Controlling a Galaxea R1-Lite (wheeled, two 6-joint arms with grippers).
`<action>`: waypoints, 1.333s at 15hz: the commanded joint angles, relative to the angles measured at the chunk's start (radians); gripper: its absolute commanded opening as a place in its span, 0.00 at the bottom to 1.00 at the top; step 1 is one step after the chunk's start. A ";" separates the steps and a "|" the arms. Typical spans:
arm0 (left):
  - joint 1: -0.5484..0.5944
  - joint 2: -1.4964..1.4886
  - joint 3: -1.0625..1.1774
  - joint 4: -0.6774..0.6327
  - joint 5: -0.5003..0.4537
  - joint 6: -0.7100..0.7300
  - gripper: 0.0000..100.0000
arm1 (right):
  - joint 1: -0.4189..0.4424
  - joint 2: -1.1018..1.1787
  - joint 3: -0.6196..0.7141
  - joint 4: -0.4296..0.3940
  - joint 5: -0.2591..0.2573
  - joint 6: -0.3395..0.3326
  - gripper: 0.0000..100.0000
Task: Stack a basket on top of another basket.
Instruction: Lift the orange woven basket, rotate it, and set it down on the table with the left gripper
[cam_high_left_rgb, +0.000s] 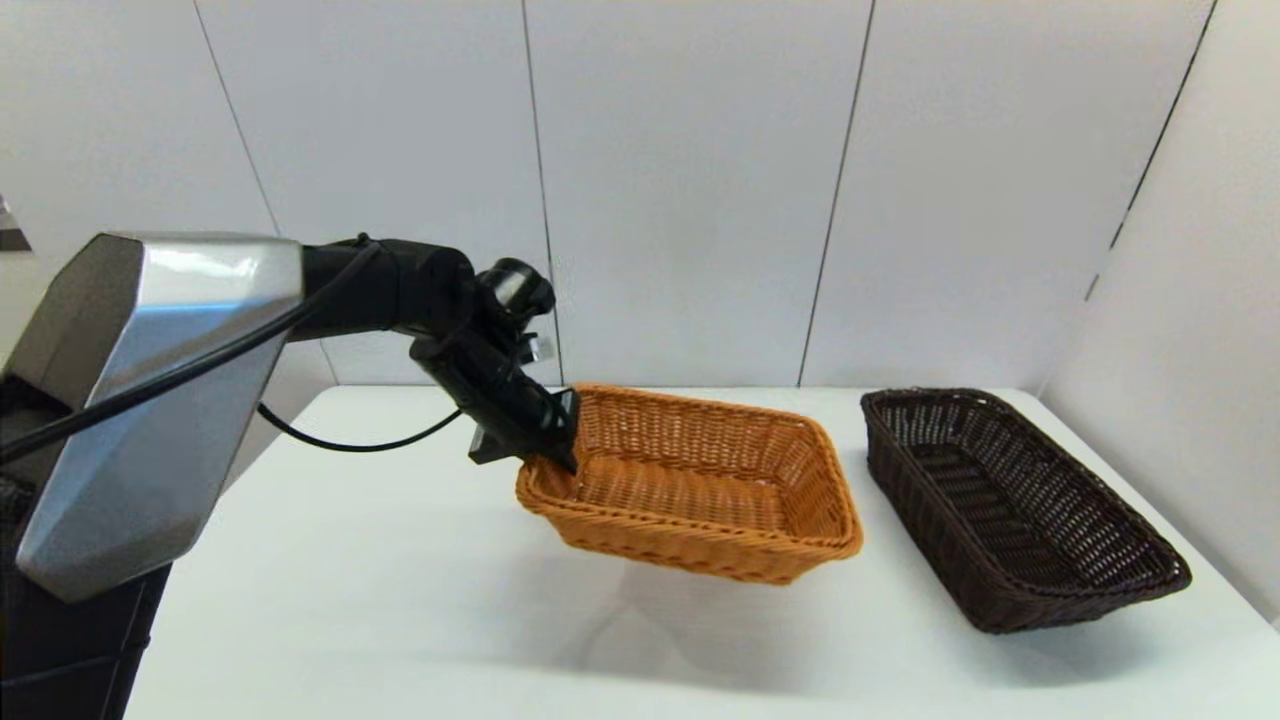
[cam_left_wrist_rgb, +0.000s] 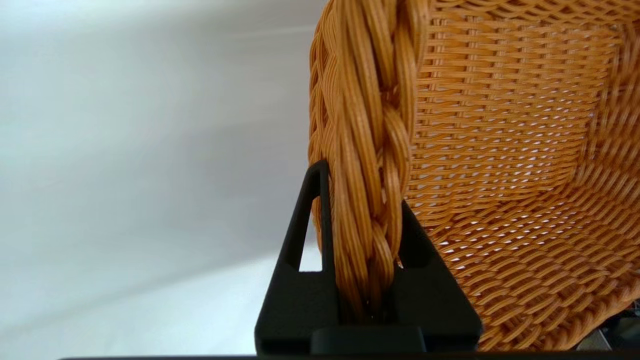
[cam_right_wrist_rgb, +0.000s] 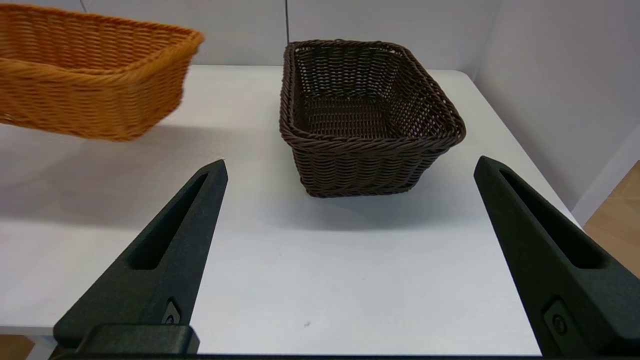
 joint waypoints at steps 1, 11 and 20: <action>-0.032 0.065 0.000 -0.039 0.025 -0.054 0.00 | 0.000 0.002 0.000 0.000 0.000 0.000 1.00; -0.045 0.081 0.053 -0.076 0.045 -0.087 0.00 | 0.000 0.002 0.000 0.003 0.000 -0.001 1.00; -0.044 0.080 0.084 -0.105 0.033 -0.061 1.00 | 0.000 0.002 0.000 0.004 -0.001 -0.001 1.00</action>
